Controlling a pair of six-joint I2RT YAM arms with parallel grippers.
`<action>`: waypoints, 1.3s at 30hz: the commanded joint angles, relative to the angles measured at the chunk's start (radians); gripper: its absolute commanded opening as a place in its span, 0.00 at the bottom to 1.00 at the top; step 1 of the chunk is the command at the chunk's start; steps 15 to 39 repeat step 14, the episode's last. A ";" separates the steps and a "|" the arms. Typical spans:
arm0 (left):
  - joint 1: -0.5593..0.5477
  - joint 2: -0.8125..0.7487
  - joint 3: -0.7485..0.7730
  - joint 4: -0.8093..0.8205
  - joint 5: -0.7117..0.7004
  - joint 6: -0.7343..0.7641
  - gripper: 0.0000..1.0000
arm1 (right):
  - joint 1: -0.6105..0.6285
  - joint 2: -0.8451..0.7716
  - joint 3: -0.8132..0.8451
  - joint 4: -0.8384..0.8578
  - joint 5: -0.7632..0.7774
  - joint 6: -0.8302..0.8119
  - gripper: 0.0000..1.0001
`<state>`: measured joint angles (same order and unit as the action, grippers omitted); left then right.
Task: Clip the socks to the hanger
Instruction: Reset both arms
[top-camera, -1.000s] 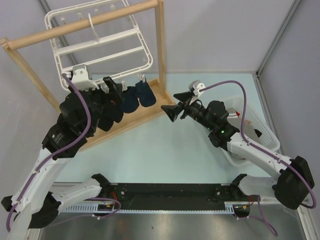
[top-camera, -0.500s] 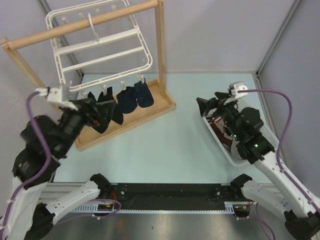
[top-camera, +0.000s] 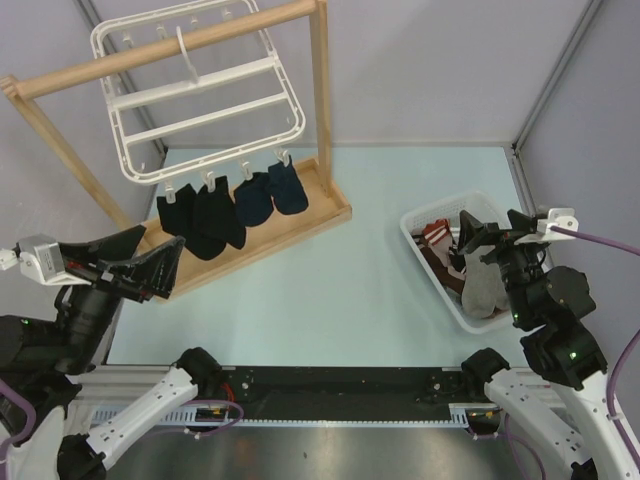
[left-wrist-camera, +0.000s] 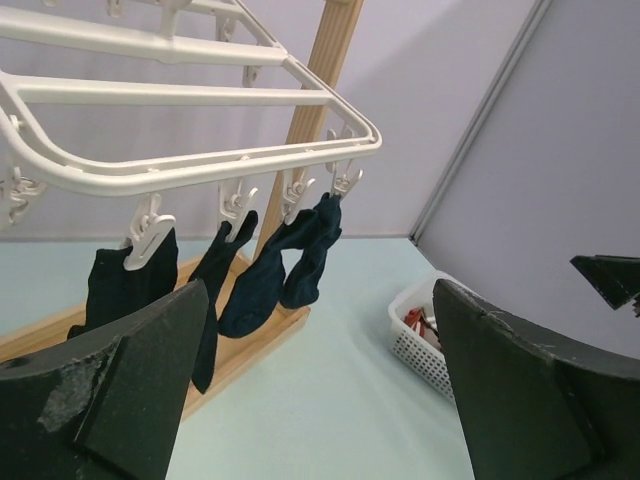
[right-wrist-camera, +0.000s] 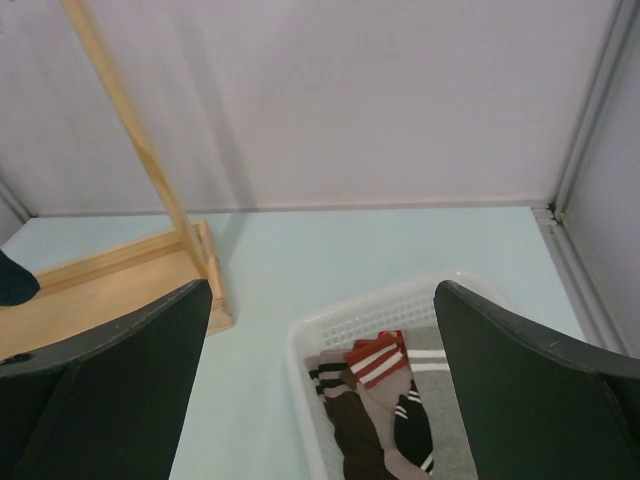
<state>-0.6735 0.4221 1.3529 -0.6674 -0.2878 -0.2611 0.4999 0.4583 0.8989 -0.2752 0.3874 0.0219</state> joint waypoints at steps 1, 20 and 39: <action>0.005 -0.057 -0.035 0.032 -0.046 0.007 1.00 | -0.003 -0.033 0.026 -0.050 0.068 -0.045 1.00; 0.005 -0.103 -0.061 0.022 -0.106 -0.004 1.00 | -0.003 -0.044 0.026 -0.055 0.071 -0.051 1.00; 0.005 -0.103 -0.061 0.022 -0.106 -0.004 1.00 | -0.003 -0.044 0.026 -0.055 0.071 -0.051 1.00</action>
